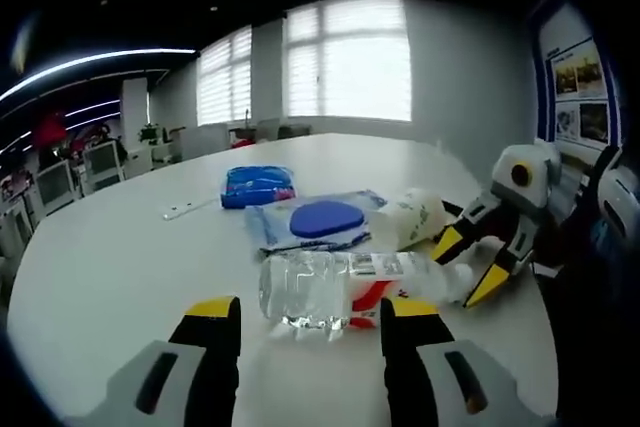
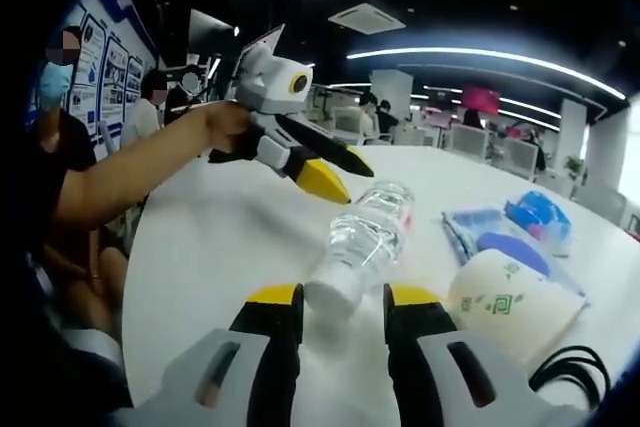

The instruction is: Arrange the tabletop items into an orderly group along one side of the table until the central work area is clear of visible clutter.

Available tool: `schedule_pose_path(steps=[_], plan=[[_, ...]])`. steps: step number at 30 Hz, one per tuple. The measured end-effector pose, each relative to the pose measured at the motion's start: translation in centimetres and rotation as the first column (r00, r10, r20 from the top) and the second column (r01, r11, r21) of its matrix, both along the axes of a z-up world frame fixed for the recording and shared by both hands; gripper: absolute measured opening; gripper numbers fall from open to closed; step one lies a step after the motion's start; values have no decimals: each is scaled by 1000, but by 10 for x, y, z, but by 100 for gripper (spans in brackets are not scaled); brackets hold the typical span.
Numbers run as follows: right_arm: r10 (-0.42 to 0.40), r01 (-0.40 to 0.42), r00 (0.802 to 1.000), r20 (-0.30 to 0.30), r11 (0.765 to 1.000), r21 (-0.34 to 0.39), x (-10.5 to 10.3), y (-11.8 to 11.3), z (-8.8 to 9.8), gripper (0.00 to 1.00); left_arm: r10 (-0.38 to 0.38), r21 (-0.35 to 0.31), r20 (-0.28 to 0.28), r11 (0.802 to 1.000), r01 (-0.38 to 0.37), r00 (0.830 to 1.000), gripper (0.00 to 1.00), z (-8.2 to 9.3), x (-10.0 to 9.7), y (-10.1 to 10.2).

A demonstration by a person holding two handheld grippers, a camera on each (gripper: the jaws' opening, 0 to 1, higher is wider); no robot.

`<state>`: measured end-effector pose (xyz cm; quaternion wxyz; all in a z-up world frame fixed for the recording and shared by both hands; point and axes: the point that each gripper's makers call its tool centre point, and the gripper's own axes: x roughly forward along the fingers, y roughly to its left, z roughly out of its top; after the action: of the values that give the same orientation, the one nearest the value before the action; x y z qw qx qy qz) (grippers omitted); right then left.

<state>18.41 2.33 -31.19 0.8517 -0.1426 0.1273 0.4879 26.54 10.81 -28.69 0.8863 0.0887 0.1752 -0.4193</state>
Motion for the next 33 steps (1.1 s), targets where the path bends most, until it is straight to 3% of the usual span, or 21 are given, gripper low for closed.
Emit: schedule_pose_path(steps=[18, 24, 27, 33], plan=[[2, -2, 1000, 0, 1000, -8, 1, 3, -4, 28, -32, -91, -37, 995, 28, 999, 52, 4, 3, -12], [2, -2, 1000, -1, 1000, -9, 1, 3, -5, 27, -49, -148, -50, 988, 41, 998, 53, 7, 4, -18], [1, -1, 1000, -4, 1000, -7, 1, 3, -5, 27, -57, -211, -56, 976, 44, 997, 52, 14, 4, -21], [-5, 5, 1000, -9, 1000, 3, 1, 3, -5, 27, -40, -201, -64, 979, 27, 997, 51, 12, 8, -21]])
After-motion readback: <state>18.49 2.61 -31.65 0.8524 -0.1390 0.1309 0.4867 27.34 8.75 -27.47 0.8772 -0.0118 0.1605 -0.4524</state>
